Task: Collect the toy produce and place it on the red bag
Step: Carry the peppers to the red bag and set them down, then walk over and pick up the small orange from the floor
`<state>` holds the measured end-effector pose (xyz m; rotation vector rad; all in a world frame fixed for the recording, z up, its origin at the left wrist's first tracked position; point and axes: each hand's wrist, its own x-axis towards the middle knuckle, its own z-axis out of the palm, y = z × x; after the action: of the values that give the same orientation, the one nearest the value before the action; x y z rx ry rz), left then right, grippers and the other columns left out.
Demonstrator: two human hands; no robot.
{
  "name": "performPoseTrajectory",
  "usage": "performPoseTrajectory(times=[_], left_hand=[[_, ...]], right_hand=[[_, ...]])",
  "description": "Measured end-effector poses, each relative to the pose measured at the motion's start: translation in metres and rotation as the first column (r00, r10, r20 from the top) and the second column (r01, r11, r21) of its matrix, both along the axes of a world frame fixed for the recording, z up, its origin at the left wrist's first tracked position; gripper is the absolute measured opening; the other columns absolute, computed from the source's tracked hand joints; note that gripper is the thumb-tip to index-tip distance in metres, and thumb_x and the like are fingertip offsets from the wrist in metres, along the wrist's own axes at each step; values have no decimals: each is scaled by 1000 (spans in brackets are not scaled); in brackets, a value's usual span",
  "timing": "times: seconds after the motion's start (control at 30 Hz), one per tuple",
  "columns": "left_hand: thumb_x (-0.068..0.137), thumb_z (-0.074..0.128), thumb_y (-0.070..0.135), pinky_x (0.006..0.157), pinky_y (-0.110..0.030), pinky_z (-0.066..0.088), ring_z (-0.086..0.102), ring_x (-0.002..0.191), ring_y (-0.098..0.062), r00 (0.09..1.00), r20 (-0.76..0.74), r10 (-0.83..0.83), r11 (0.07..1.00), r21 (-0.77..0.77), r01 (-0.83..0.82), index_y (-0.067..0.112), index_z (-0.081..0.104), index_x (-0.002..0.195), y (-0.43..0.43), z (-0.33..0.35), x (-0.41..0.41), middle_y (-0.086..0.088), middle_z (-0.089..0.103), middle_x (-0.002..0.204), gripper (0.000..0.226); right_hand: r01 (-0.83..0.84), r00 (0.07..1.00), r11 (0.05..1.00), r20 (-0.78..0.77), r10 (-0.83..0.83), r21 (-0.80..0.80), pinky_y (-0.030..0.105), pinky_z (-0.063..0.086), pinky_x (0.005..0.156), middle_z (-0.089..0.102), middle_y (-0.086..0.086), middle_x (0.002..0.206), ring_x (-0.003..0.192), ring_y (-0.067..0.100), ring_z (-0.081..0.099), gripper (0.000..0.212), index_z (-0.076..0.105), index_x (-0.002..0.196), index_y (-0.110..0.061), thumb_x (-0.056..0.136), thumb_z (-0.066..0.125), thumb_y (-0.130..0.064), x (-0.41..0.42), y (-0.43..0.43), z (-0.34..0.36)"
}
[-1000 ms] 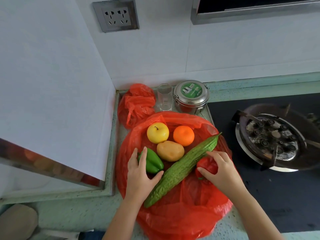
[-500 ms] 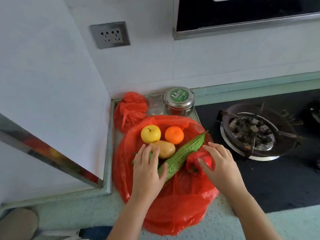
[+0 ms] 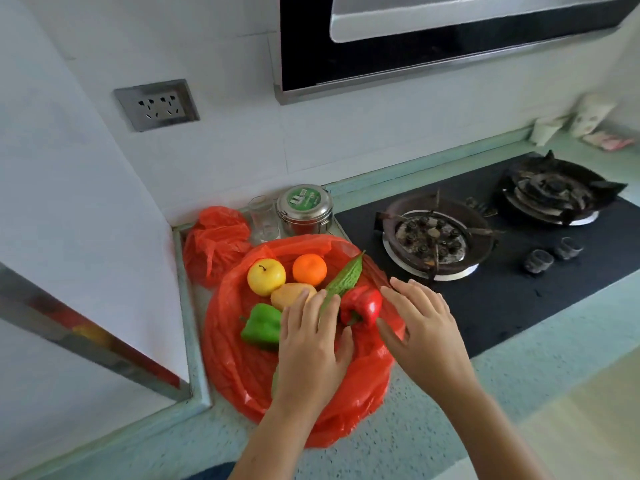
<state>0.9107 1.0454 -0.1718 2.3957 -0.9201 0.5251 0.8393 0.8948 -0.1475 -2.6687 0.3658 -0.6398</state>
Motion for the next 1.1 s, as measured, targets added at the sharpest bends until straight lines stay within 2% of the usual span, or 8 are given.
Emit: performPoseTrajectory(times=[0.13, 0.23, 0.37, 0.53, 0.67, 0.8, 0.93, 1.1], left_hand=[[86, 48, 32, 93, -53, 44, 47, 120, -31, 996, -17, -90, 996, -22, 90, 8, 61, 116, 2, 1, -13, -11, 60, 119, 41], [88, 45, 34, 93, -53, 44, 47, 120, -31, 985, -26, -171, 985, -22, 170, 9, 61, 117, 2, 1, -22, -11, 60, 120, 41], [87, 47, 32, 96, -49, 43, 45, 120, -29, 962, -1, -274, 961, -40, 274, 8, 61, 115, 0, 0, -35, -11, 61, 119, 39], [84, 48, 29, 91, -53, 45, 49, 117, -32, 924, 16, -382, 923, -54, 382, 6, 62, 113, -7, -3, -53, -12, 61, 118, 39], [84, 46, 30, 95, -49, 42, 48, 117, -30, 867, 27, -497, 865, -64, 498, 7, 62, 113, -22, 0, -75, -11, 62, 117, 40], [84, 45, 28, 99, -44, 32, 48, 116, -31, 792, 62, -607, 785, -109, 610, 5, 62, 111, -45, 7, -104, -14, 63, 114, 40], [83, 44, 30, 95, -54, 39, 47, 117, -30, 728, 35, -685, 717, -146, 681, 11, 52, 115, -67, 13, -137, -13, 62, 116, 38], [84, 43, 32, 98, -45, 36, 51, 115, -31, 656, 59, -753, 650, -95, 754, 8, 58, 114, -94, 22, -184, -13, 62, 117, 42]], right_hand=[[95, 995, 995, 19, -95, -14, 57, 38, 93, 61, 5, 121, 117, 30, 51, 39, 61, 112, -15, 78, 57, -33, -26, 14, 7], [180, 984, 984, 3, -180, 1, 56, 36, 95, 60, 4, 123, 119, 29, 49, 39, 61, 114, -16, 78, 57, -33, -45, 20, 8], [272, 962, 962, 16, -272, -1, 58, 42, 93, 60, 6, 122, 118, 30, 50, 41, 60, 115, -16, 78, 58, -33, -67, 29, 9], [386, 922, 921, 24, -386, -45, 53, 43, 93, 60, 7, 122, 116, 30, 51, 39, 61, 114, -13, 79, 56, -31, -103, 39, 13], [500, 866, 864, 37, -499, -55, 56, 43, 92, 61, 7, 120, 115, 29, 51, 38, 59, 114, -13, 82, 53, -33, -142, 40, 19], [612, 791, 789, 31, -611, -50, 57, 41, 94, 60, 6, 121, 117, 31, 50, 38, 59, 114, -14, 83, 51, -34, -181, 39, 25], [691, 723, 722, 32, -690, -38, 56, 39, 96, 60, 6, 121, 117, 31, 51, 44, 59, 115, -15, 83, 42, -40, -218, 34, 28], [783, 622, 620, 34, -783, -44, 54, 38, 96, 61, 6, 121, 116, 30, 51, 44, 60, 114, -15, 82, 42, -40, -272, 23, 29]])
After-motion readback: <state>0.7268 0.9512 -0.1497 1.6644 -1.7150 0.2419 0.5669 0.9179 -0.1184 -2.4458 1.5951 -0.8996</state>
